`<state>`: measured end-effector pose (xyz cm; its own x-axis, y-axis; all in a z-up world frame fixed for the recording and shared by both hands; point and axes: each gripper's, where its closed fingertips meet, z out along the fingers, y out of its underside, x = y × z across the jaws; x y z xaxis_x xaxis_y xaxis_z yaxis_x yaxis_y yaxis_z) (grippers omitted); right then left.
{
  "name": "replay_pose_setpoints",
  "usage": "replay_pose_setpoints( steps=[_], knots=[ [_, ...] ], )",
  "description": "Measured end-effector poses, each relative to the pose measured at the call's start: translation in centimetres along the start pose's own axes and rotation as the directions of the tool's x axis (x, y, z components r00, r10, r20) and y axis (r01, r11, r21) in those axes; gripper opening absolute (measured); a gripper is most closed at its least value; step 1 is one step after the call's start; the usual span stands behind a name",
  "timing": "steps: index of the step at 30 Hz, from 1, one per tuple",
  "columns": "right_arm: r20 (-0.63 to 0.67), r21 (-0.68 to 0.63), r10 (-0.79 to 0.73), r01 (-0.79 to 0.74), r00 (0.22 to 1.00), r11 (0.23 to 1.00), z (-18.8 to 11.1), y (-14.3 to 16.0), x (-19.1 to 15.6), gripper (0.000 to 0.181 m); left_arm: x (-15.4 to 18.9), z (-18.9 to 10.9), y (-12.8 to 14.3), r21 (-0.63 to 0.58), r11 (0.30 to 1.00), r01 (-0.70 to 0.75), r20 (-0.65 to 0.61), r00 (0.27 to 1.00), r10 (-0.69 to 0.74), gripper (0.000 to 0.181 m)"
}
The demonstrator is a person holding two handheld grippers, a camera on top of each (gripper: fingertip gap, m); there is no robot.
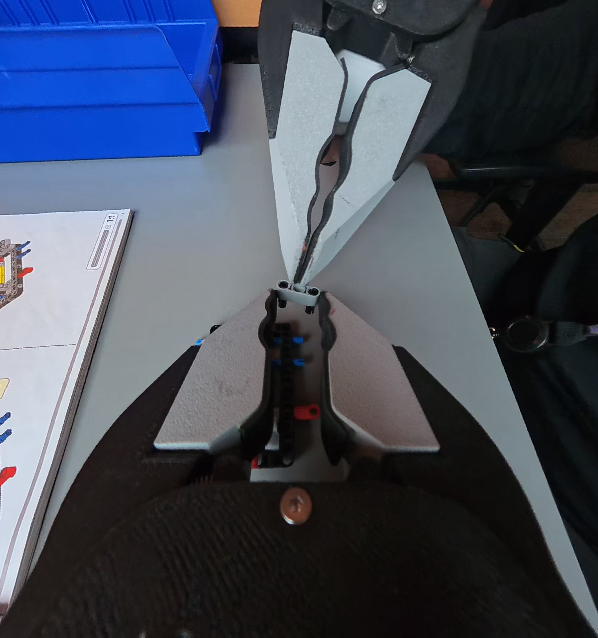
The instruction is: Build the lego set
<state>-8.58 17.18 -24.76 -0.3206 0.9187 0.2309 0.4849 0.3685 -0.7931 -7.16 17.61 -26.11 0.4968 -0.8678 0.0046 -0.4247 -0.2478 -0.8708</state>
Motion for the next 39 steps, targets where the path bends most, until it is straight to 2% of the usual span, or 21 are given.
replay_pose_setpoints(
  steps=[4,8,14,39],
  knots=[
    [0.016,-0.006,0.008,-0.007,1.000,1.000,-0.38,0.15,0.05,0.013,-0.17,-0.28,-0.36,0.021,1.000,0.000,0.007,1.000,0.000,0.022],
    [0.023,-0.032,-0.003,0.004,1.000,0.999,-0.15,0.63,-0.13,0.005,-0.02,-0.46,-0.76,0.044,0.999,0.004,-0.005,1.000,-0.003,0.022],
    [0.000,-0.028,-0.015,0.015,1.000,1.000,-0.03,0.53,0.07,0.007,-0.12,-0.28,-0.47,0.026,1.000,-0.001,0.007,1.000,0.001,0.022],
    [0.052,-0.009,0.062,-0.062,0.997,0.998,0.22,0.72,-0.03,0.004,-0.07,-0.03,-0.22,0.019,1.000,0.013,0.003,1.000,-0.013,0.022]
  ],
)
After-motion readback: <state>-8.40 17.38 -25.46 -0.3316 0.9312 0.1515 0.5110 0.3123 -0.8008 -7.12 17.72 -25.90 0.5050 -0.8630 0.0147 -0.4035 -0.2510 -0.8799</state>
